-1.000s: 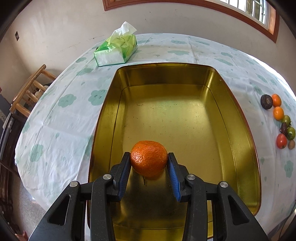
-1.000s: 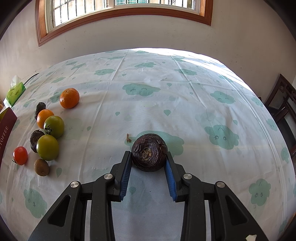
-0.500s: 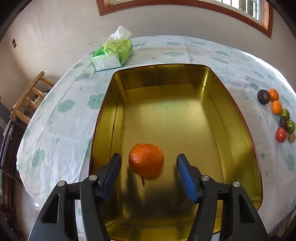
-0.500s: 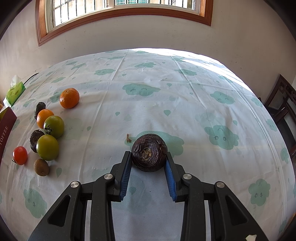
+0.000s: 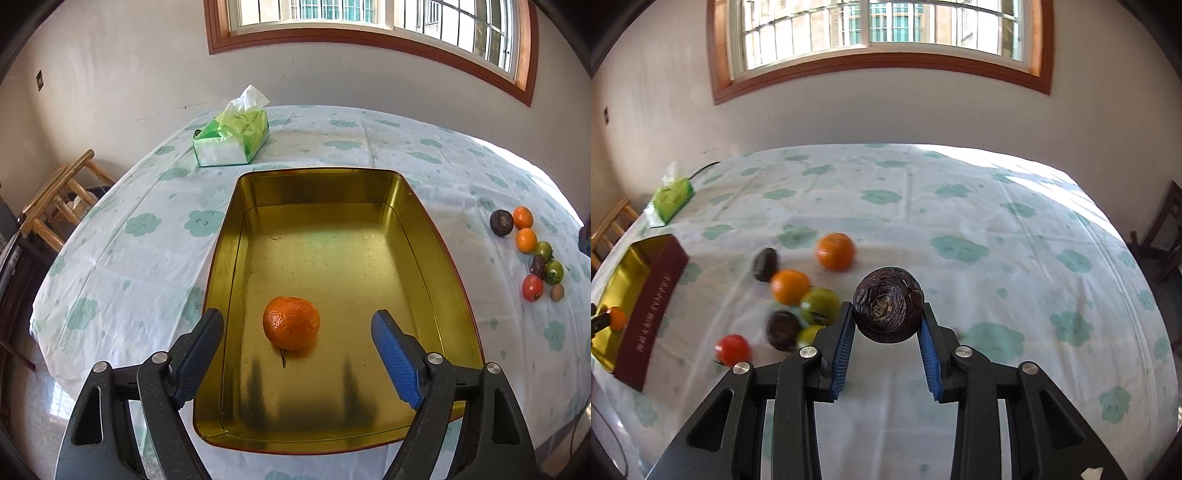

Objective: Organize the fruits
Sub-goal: 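Lower the dark passion fruit into the tray and open the right tool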

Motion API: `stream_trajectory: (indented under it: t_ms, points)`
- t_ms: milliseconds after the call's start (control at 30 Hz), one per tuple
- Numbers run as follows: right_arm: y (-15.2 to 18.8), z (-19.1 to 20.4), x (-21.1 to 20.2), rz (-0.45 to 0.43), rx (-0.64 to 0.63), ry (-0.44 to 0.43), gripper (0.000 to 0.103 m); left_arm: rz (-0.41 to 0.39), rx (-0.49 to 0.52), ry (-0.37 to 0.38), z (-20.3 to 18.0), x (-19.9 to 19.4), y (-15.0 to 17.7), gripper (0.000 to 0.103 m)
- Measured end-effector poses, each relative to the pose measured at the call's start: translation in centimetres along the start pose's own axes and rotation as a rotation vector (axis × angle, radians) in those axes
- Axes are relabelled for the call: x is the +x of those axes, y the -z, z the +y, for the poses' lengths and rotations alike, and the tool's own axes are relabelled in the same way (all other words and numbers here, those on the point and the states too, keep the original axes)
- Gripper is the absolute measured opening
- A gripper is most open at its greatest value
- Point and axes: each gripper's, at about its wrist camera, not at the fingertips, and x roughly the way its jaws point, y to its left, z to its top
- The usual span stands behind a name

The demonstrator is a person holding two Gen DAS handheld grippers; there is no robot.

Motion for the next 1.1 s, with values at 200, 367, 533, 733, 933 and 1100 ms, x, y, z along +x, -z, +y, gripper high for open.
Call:
stream_trajectory:
  t_ms: [200, 367, 533, 733, 933, 1100]
  points:
    - [-2.1, 13.0, 1.6, 0.028, -0.197, -0.295, 0.031, -0.027, -0.033, -0.019, 1.4, -1.7, 0.2, 0.090]
    - [-1.9, 22.0, 3.4, 0.060, -0.340, -0.401, 0.031, -0.037, -0.078, -0.070, 3.2, -2.7, 0.4, 0.092]
    - [-0.9, 27.0, 5.2, 0.108, -0.462, -0.416, 0.031, -0.014, -0.124, -0.096, 4.9, -2.7, 0.9, 0.092]
    - [0.0, 29.4, 6.9, 0.157, -0.546, -0.385, 0.031, -0.011, -0.171, -0.116, 6.3, -2.5, 1.4, 0.092]
    - [0.4, 29.8, 7.7, 0.180, -0.562, -0.374, 0.032, -0.006, -0.179, -0.109, 6.5, -2.3, 1.5, 0.092]
    - [0.8, 29.9, 8.2, 0.202, -0.568, -0.374, 0.032, -0.010, -0.180, -0.106, 6.4, -2.3, 1.5, 0.092]
